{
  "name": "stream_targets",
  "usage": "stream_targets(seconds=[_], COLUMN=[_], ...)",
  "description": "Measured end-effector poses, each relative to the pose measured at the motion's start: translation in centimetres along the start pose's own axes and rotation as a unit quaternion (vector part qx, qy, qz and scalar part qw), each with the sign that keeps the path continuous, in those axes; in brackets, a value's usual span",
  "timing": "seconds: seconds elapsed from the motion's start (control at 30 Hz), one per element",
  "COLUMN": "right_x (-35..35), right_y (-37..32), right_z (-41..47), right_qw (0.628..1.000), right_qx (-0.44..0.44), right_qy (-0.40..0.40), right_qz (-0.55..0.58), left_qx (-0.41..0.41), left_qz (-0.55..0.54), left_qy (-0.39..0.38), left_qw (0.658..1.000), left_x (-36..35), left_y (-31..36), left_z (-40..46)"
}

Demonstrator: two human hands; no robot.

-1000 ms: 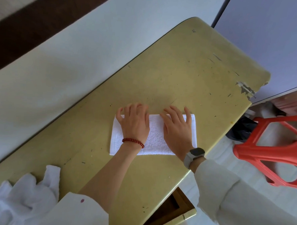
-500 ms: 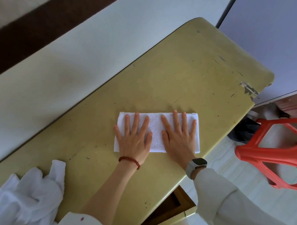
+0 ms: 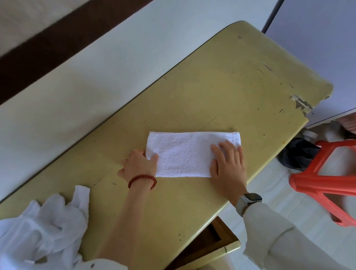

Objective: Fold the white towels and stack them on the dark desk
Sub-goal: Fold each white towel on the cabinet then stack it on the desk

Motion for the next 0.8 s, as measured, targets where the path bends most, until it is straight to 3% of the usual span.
stream_targets(seconds=[0.1, 0.17, 0.37, 0.43, 0.5, 0.53, 0.6, 0.67, 0.73, 0.8], right_x=[0.0, -0.1, -0.4, 0.3, 1.6, 1.7, 0.6, -0.1, -0.5, -0.6], right_y=[-0.1, 0.0, -0.6, -1.2, -1.4, -1.1, -1.1, -0.9, -0.4, 0.2], right_z=[0.0, 0.0, 0.2, 0.8, 2.2, 2.9, 4.0, 5.0, 5.5, 5.8], right_qw=[1.000, 1.000, 0.998, 0.997, 0.984, 0.956, 0.836, 0.737, 0.696, 0.704], right_qx=[-0.004, -0.013, -0.047, -0.065, -0.110, -0.162, -0.280, -0.352, -0.379, -0.376], right_qy=[-0.002, -0.008, -0.043, -0.048, -0.059, -0.089, -0.169, -0.204, -0.237, -0.265], right_qz=[-0.001, 0.004, 0.005, 0.019, 0.125, 0.228, 0.442, 0.540, 0.562, 0.541], left_qx=[-0.001, -0.017, -0.125, -0.199, -0.299, -0.340, -0.402, -0.450, -0.483, -0.506], left_qz=[0.046, 0.066, 0.000, -0.007, 0.016, 0.032, 0.050, 0.043, 0.023, -0.008], left_qy=[-0.049, -0.040, 0.142, 0.195, 0.244, 0.262, 0.274, 0.272, 0.257, 0.237], left_qw=[0.998, 0.997, 0.982, 0.960, 0.922, 0.903, 0.872, 0.850, 0.837, 0.829], left_x=[-0.3, -0.2, 4.5, 5.9, 6.4, 6.3, 5.4, 4.3, 3.2, 2.4], left_y=[0.7, 1.2, 4.2, 6.4, 9.0, 10.2, 11.9, 13.1, 13.7, 14.2], left_z=[0.5, 0.4, -1.5, -2.2, -3.7, -4.8, -6.9, -9.0, -10.6, -11.5])
Point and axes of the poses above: each hand's wrist, its own z-axis towards the middle knuckle, its own x-axis out of the back of the hand, y = z × x, the point moved 9 cm from there along z, towards the middle knuckle, and after that the axes turned 9 degrees about z, right-handed, at the moved point
